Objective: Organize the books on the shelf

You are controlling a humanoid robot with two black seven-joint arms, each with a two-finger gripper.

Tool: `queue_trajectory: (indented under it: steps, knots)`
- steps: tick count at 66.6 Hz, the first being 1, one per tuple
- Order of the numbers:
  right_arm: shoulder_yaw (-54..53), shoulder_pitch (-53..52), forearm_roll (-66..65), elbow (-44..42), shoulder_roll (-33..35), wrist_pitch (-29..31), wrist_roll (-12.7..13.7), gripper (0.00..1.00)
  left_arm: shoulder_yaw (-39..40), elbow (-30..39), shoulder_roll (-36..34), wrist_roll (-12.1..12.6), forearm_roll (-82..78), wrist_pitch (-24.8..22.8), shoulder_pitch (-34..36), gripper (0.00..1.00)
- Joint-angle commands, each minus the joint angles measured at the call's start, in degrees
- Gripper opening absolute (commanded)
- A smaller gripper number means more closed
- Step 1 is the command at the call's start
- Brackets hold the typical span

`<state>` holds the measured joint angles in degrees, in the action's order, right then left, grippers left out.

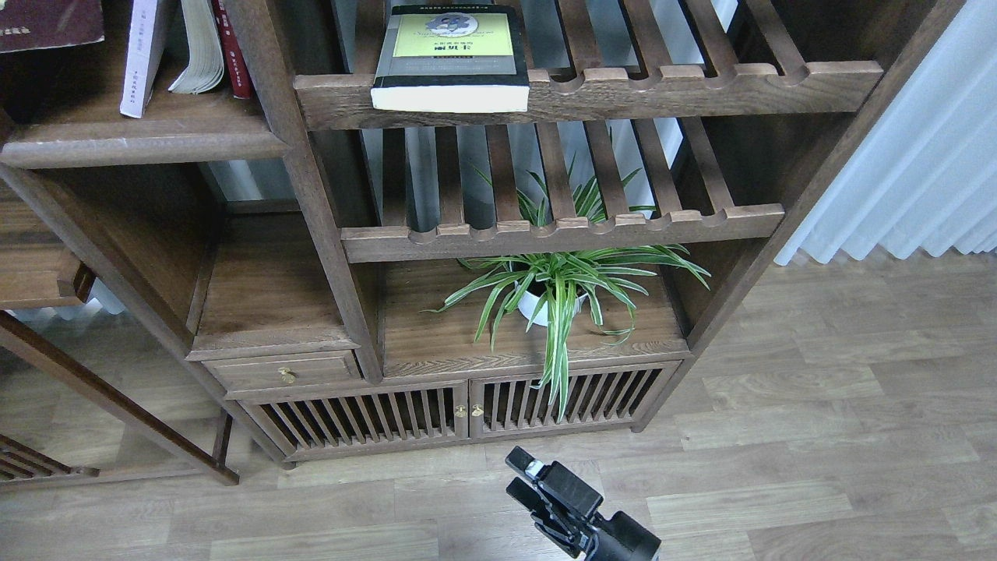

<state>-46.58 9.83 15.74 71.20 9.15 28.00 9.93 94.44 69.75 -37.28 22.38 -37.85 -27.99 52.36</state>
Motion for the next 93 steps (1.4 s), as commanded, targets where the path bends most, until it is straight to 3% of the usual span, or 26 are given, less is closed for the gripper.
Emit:
queue_trajectory:
  steps: [1,14,25,41,52,65,69,70,76,93]
  knots:
    - [0.0,-2.35,0.78,0.0,-0.09,0.0,-0.08,0.9,-1.1,-0.23,0.28,0.03,-0.82,-0.01,1.25,0.0]
    - [-0.44,-6.49,7.11,-0.09,-0.36,0.0,-1.31,0.9,-1.01,0.57,0.19,0.12,-3.2,-0.01,1.52,0.0]
    - [-0.44,-9.21,8.69,-0.36,-0.36,0.0,-6.76,0.9,-1.19,0.13,0.54,-1.9,-8.03,-0.01,2.22,0.0]
    - [-0.7,-9.39,8.96,-0.27,-0.09,0.0,-7.03,0.9,-2.16,-0.05,4.67,-3.13,-9.52,-0.01,1.96,0.0]
    - [-2.9,-9.39,9.48,-0.27,0.35,0.0,-7.03,0.9,-3.82,-0.4,8.53,-9.01,-14.09,0.56,1.52,0.0]
    - [-6.15,-9.39,9.57,-0.27,0.96,0.0,-6.94,0.9,-7.6,-0.75,10.21,-16.92,-16.47,8.83,1.26,0.0]
    - [-6.59,-9.39,10.01,-0.27,1.05,0.0,-6.94,0.9,-7.95,-1.37,10.12,-20.7,-16.56,11.46,1.26,0.0]
    - [-6.76,-9.48,10.53,-0.27,1.31,0.0,-6.94,0.9,-8.04,-2.06,10.29,-24.54,-16.56,13.99,1.26,0.0]
    - [-6.77,-9.48,10.8,-0.36,1.4,0.0,-6.94,0.9,-8.48,-2.77,10.47,-28.87,-16.56,16.3,1.17,0.0]
    - [-7.12,-9.92,10.89,-0.27,1.31,0.0,-7.03,0.9,-10.33,-5.06,11.0,-33.8,-16.21,19.11,0.29,0.0]
